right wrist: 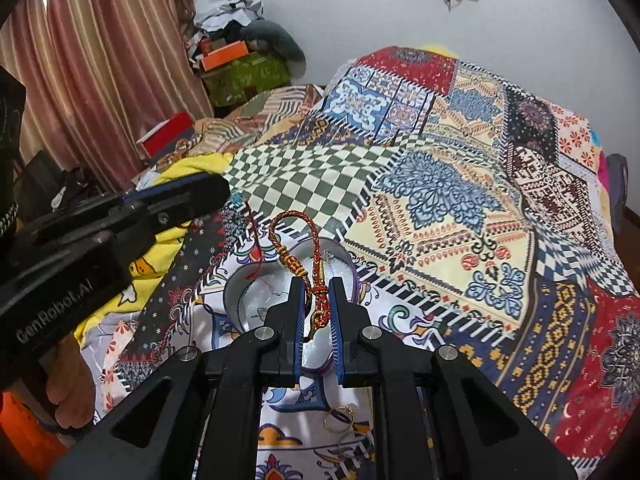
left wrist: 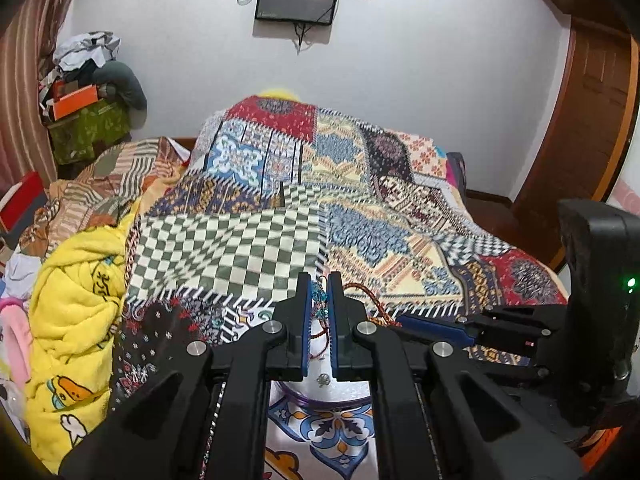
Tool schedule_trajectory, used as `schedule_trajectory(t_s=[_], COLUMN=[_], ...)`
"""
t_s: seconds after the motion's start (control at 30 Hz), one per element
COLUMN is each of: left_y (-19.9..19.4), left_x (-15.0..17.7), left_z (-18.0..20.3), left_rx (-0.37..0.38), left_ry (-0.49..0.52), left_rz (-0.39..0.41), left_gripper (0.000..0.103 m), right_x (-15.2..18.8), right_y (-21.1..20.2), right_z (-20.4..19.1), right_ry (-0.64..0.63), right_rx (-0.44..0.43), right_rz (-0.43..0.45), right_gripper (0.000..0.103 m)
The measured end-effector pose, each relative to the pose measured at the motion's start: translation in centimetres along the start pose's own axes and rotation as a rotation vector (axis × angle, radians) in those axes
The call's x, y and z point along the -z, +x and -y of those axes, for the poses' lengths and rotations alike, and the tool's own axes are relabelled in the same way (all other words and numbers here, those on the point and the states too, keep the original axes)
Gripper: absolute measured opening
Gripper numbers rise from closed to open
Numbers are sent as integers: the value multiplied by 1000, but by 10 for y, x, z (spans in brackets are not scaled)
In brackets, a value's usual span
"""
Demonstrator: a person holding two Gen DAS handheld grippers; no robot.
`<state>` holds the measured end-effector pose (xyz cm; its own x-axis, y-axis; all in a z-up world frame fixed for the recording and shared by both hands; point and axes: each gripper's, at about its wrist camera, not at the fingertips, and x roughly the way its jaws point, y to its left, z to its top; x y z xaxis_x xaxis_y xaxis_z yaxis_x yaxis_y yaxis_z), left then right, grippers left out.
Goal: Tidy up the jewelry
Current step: 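Carry the bracelet in the right tool over the heart tin, then lower the bracelet into the tin and open the right tool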
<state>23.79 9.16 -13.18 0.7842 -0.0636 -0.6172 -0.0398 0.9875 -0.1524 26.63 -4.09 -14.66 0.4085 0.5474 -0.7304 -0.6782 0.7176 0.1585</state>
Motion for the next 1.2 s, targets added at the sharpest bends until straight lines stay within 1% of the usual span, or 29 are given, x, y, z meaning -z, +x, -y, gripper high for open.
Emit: schedule_trajectory(t_s=[0.23,0.47,0.73,0.83,0.9,0.97,1.1,1.2], left_y=[21,36,39,35,31,26,19,18], left_x=[13,26,28,27,26,24,23,25], left_z=[-10,-16,-16,-18,-21,-24,-29,-32], left_rx=[-6,14,20,15,9,0,-31,-48], left_ry=[-10,-7,2,-3,-11,-17,-14,-12], left_rz=[-69,-142,-178,-174,-163,-147,-131,-133], left_gripper=[6,6,6,11,22,30,31,33], right_x=[2,5,8,7,7,7,8,8], right_y=[13,23,29,30,31,32,34,36], right_z=[-2,-5,-5,-5,-5,-7,-10,-12], right_ry=[-8,-28,-32,-34,-39,-45,-60,-65], right_rx=[6,16,27,27,29,32,44,46], right_rz=[-31,-61,-82,-85,-86,-87,-88,-94], right_gripper=[10,10,11,11,10,10,11,11])
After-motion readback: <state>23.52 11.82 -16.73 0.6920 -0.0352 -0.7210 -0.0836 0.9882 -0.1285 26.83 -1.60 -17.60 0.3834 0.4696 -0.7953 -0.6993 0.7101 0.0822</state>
